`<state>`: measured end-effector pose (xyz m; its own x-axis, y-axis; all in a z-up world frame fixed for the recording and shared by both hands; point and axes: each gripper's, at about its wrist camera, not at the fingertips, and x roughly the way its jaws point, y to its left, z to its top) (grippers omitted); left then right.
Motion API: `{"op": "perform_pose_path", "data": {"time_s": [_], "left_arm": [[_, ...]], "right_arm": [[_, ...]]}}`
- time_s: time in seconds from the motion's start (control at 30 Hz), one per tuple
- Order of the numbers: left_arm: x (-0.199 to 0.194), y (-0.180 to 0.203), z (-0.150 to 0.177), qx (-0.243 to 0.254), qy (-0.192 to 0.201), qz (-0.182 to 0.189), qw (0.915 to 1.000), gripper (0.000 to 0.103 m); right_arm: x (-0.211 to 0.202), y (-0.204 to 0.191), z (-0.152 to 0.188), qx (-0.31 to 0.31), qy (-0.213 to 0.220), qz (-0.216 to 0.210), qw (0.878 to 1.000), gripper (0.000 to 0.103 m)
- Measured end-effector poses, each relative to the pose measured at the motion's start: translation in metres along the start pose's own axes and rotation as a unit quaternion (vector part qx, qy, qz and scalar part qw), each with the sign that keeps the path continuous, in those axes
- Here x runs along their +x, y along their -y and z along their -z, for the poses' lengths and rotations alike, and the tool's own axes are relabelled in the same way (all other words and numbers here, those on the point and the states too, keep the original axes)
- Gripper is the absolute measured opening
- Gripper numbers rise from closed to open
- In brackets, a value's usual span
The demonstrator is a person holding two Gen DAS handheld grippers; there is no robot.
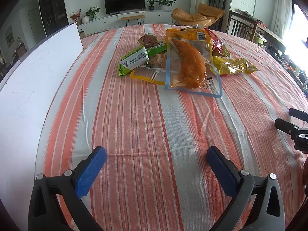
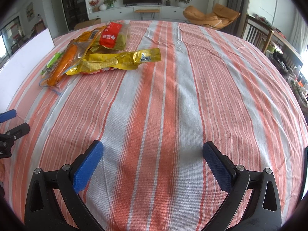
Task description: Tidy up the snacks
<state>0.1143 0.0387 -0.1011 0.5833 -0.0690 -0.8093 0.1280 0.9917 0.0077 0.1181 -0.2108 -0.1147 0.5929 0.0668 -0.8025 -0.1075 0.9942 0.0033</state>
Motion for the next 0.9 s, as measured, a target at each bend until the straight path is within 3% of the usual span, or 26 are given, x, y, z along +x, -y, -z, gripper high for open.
{"op": "perform_pose_path", "data": {"time_s": [0.43, 0.6, 0.7, 0.9], "left_arm": [[0.0, 0.0, 0.0, 0.0, 0.0, 0.001, 1.0, 0.103], [-0.001, -0.004, -0.006, 0.016, -0.018, 0.02, 0.9995, 0.103], [0.002, -0.013, -0.023, -0.001, -0.022, 0.031, 0.9993, 0.103], [0.008, -0.046, -0.095, -0.084, 0.011, 0.058, 0.9947, 0.103]], "right_arm": [[0.0, 0.0, 0.0, 0.0, 0.0, 0.001, 1.0, 0.103], [0.0, 0.0, 0.0, 0.0, 0.0, 0.001, 1.0, 0.103], [-0.001, 0.0, 0.0, 0.0, 0.0, 0.001, 1.0, 0.103], [-0.001, 0.0, 0.0, 0.0, 0.0, 0.001, 1.0, 0.103]]}}
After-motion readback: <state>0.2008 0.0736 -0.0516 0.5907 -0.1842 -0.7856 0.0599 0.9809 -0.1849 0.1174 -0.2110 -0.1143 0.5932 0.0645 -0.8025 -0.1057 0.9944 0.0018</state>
